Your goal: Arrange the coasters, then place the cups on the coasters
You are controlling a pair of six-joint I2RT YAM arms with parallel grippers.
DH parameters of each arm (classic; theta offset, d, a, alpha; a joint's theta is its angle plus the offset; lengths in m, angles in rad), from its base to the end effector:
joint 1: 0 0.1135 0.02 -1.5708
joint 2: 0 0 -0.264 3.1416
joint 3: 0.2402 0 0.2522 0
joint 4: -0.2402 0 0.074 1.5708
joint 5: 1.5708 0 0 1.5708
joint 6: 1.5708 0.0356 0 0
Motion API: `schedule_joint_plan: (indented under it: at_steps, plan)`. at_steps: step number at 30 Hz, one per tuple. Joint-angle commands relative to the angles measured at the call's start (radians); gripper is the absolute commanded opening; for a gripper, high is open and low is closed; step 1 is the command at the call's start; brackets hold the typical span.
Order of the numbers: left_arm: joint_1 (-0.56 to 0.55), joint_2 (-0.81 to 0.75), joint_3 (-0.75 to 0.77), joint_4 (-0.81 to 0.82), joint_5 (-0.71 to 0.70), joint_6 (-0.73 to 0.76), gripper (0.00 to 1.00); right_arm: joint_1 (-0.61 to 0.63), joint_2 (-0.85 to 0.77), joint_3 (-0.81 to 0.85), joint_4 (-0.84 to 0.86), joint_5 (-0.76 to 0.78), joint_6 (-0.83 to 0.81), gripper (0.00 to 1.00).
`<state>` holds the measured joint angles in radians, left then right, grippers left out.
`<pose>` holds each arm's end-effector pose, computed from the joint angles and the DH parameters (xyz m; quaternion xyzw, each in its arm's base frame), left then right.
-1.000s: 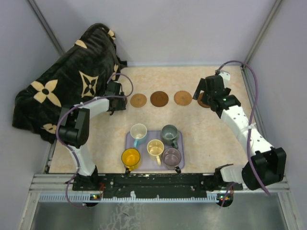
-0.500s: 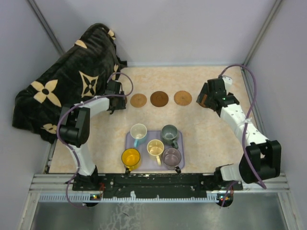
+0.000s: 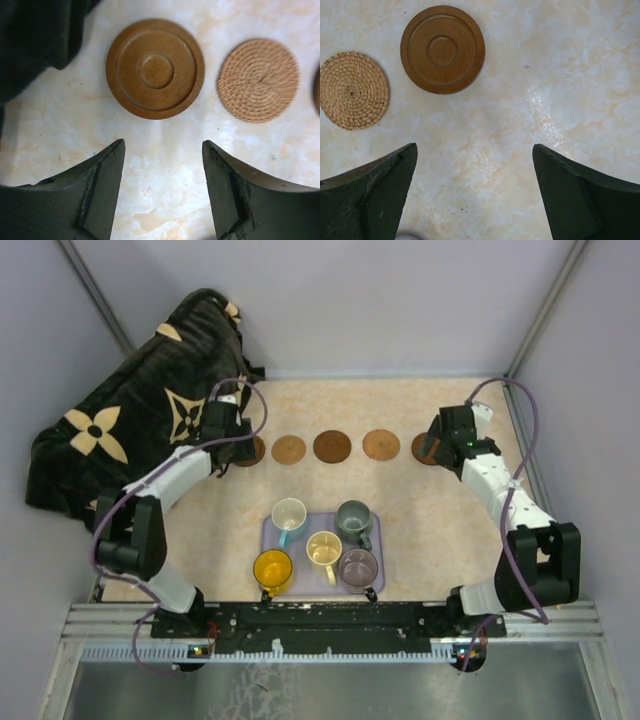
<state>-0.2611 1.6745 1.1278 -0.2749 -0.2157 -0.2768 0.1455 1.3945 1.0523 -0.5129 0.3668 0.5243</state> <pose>0.3516 -0.0861 0.2203 -0.0466 0.9249 -0.0001 0.3773 0.2937 0.0301 0.2668 0.2361 0.8924 -0.0481 0.3814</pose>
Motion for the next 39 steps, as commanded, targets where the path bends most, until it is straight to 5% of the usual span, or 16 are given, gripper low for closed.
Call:
schedule_joint_plan:
  at_steps: [1, 10, 39]
  plan:
    - [0.006, -0.130, -0.036, -0.014, -0.006, -0.010, 0.70, -0.036, -0.002, -0.002, 0.068, 0.028, -0.017, 0.99]
    - [0.006, -0.200, -0.129, 0.075, -0.071, -0.006, 0.71, -0.147, 0.074, 0.036, 0.112, -0.071, -0.045, 0.99]
    - [0.014, 0.126, -0.119, 0.175, 0.006, -0.097, 0.71, -0.153, 0.100, 0.002, 0.158, 0.041, -0.050, 0.99]
